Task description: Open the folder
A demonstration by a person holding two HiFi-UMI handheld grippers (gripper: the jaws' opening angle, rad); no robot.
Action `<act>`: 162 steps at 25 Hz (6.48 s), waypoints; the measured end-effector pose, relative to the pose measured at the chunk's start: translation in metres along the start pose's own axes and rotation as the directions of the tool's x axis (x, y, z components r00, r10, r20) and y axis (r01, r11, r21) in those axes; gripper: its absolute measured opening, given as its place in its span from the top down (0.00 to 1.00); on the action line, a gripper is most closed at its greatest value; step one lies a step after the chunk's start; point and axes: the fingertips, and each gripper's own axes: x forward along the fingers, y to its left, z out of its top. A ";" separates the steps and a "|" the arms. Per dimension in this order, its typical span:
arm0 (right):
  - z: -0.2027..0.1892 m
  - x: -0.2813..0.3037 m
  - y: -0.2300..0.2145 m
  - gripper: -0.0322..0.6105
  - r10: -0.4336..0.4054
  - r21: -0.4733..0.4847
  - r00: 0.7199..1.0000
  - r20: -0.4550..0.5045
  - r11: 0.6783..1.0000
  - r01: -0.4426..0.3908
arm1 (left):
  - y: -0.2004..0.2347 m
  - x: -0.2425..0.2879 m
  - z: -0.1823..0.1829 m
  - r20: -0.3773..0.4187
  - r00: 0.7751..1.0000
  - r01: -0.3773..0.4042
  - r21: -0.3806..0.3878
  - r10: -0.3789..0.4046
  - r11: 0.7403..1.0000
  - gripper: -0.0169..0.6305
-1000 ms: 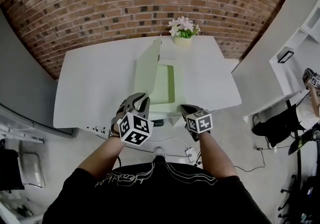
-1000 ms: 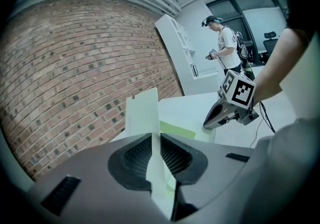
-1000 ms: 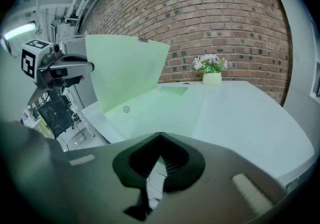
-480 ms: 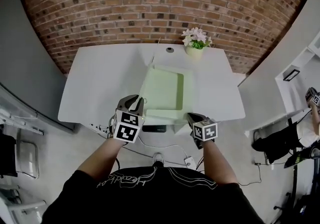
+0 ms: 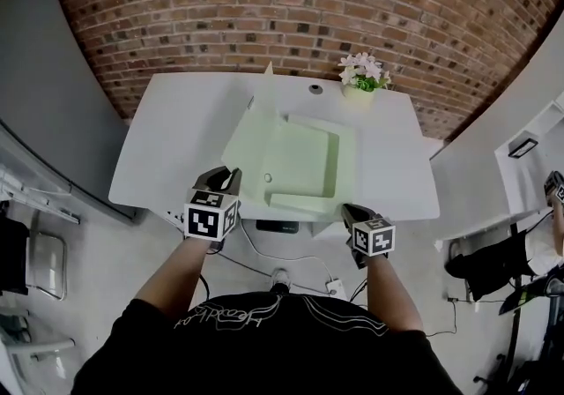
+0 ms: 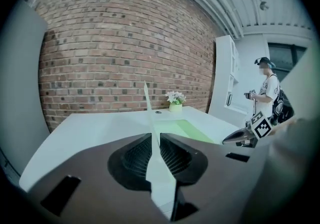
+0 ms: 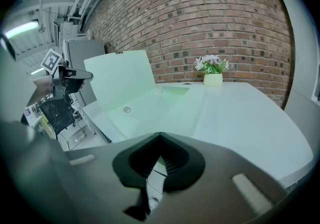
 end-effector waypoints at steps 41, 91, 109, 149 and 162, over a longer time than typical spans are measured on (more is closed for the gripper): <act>0.003 -0.002 0.007 0.95 0.027 -0.074 0.999 0.030 0.997 -0.025 | 0.128 0.021 -0.105 -0.162 0.974 -0.220 -0.512 0.158 0.830 0.81; 0.018 -0.042 0.014 0.95 0.044 0.051 0.996 0.076 0.998 -0.048 | 0.145 0.000 -0.084 -0.176 0.900 -0.427 -0.174 0.398 0.887 0.63; 0.060 -0.192 0.155 0.95 0.217 -0.067 0.917 0.336 0.976 -0.206 | 0.001 -0.107 -0.008 0.098 0.994 0.067 -0.098 -0.057 0.993 0.63; 0.042 -0.288 0.259 0.95 0.359 0.057 0.725 0.587 0.876 -0.479 | -0.211 -0.233 -0.027 0.141 0.649 0.760 -0.073 -0.748 0.646 0.97; 0.048 -0.285 0.256 0.95 0.359 0.047 0.726 0.587 0.880 -0.473 | -0.213 -0.229 -0.024 0.147 0.642 0.766 -0.072 -0.753 0.639 0.97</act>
